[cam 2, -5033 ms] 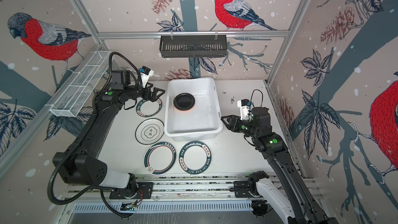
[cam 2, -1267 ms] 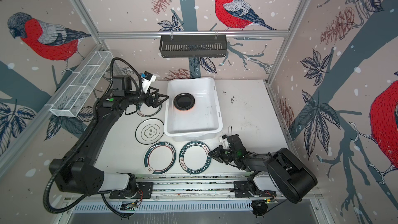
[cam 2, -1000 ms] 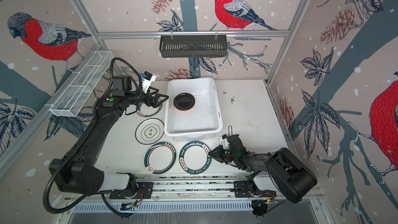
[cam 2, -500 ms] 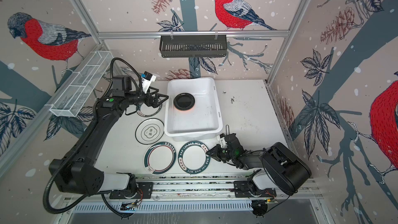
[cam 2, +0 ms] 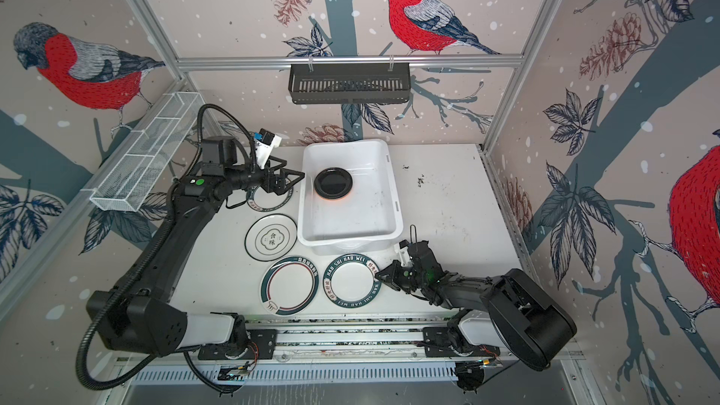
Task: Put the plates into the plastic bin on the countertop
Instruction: 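Close the right gripper on the green-rimmed plate's rim and tilt it up, then lift the green-rimmed plate with the right gripper toward the bin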
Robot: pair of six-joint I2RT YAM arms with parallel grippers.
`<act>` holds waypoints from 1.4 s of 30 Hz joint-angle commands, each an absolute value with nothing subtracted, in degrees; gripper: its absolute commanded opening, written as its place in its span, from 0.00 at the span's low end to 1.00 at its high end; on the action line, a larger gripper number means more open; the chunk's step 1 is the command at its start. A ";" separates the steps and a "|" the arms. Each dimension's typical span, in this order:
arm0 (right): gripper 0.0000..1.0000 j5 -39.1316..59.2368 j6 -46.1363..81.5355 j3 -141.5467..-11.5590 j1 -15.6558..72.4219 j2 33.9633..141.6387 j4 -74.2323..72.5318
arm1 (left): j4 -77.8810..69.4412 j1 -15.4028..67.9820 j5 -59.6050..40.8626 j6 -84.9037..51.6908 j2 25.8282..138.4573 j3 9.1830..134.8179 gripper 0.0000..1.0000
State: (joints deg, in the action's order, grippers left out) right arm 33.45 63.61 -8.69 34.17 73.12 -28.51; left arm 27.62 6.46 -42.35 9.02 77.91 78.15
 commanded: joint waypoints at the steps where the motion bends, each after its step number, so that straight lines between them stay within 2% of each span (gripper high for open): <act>1: 0.03 30.76 62.03 -9.14 34.15 72.07 -23.88 | 26.43 6.43 -43.51 8.97 77.37 77.99 0.97; 14: 0.02 32.77 58.93 -12.04 32.40 59.35 -12.48 | 26.09 6.42 -43.33 8.32 77.52 78.35 0.98; 42: 0.02 41.47 50.36 -17.16 31.13 51.59 7.51 | 27.48 6.42 -42.39 8.48 79.33 80.40 0.98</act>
State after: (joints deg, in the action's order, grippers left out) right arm 38.20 52.27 -16.25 31.14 52.07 5.65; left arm 27.59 6.46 -42.11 7.53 79.35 79.79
